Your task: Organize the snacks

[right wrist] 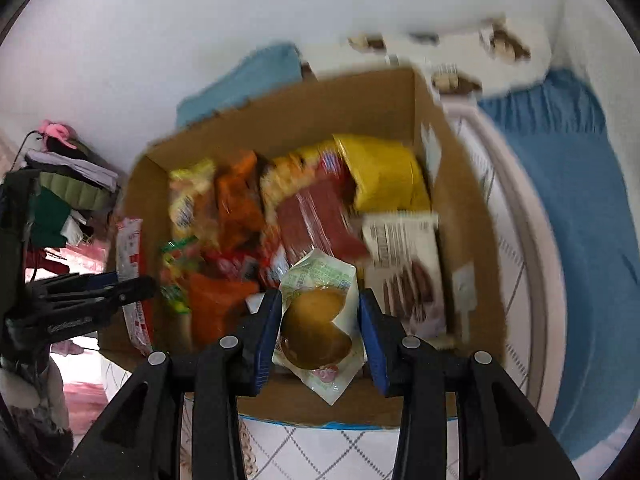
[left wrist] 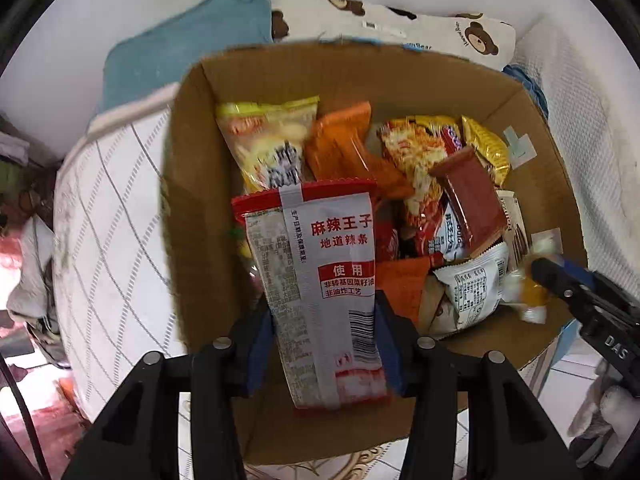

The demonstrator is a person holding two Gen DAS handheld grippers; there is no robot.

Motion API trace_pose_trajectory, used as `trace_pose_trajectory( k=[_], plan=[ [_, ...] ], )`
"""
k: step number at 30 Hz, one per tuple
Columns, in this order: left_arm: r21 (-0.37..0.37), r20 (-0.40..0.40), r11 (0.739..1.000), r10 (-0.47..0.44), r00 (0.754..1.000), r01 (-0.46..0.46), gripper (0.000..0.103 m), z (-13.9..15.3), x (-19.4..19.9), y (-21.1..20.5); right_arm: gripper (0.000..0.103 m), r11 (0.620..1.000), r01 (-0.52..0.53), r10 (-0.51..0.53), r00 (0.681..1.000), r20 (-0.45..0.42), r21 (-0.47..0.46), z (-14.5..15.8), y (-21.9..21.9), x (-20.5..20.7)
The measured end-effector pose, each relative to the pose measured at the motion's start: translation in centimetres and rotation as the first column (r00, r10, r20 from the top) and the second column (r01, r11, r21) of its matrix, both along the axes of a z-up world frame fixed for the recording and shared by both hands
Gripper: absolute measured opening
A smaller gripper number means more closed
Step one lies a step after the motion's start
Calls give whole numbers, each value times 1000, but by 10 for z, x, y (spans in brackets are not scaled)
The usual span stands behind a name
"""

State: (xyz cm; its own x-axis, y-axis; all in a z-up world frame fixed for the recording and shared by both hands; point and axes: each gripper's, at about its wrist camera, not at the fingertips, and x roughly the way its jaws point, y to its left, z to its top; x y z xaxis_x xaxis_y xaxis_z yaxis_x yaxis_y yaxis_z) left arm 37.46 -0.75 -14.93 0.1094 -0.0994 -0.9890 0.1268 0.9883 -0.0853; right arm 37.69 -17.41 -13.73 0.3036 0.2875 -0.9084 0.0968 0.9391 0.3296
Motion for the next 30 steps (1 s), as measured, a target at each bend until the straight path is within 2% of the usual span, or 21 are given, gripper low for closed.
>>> trace_pose_trajectory(
  k=[1,2,3,4,10,13,18,30],
  plan=[
    [-3,-9,1000,8,1000,-8,62,-3,0,0,60,1000,5,-5,1000,-16,7,-6,-2,-2],
    [-8,-16,1000,19,1000,-19,71,-5,-1,0,84,1000,4,-4,999,-32,0,-10,-2,-3],
    [-18,-15,999,28,999,-28,87,-6,-1,1,91,1000,9,-9,999,-42,-9,-13,-2,-4],
    [-21,-12,999,31,999,-32,92,-5,-2,1,99,1000,14,-15,999,-52,-8,-15,-3,-3],
    [-35,4,998,51,999,-51,92,-1,-10,-1,100,992,-15,8,999,-54,-126,-10,2,-2],
    [-11,26,998,64,998,-64,92,1,-14,-5,101,984,-32,24,999,-48,-173,-6,6,-3],
    [32,66,997,74,995,-77,92,1,-22,-10,101,976,-35,29,999,-28,-214,1,8,-6],
    [1,158,992,124,979,-126,92,26,-41,-14,103,967,-12,29,998,60,-253,31,4,-27]
  ],
)
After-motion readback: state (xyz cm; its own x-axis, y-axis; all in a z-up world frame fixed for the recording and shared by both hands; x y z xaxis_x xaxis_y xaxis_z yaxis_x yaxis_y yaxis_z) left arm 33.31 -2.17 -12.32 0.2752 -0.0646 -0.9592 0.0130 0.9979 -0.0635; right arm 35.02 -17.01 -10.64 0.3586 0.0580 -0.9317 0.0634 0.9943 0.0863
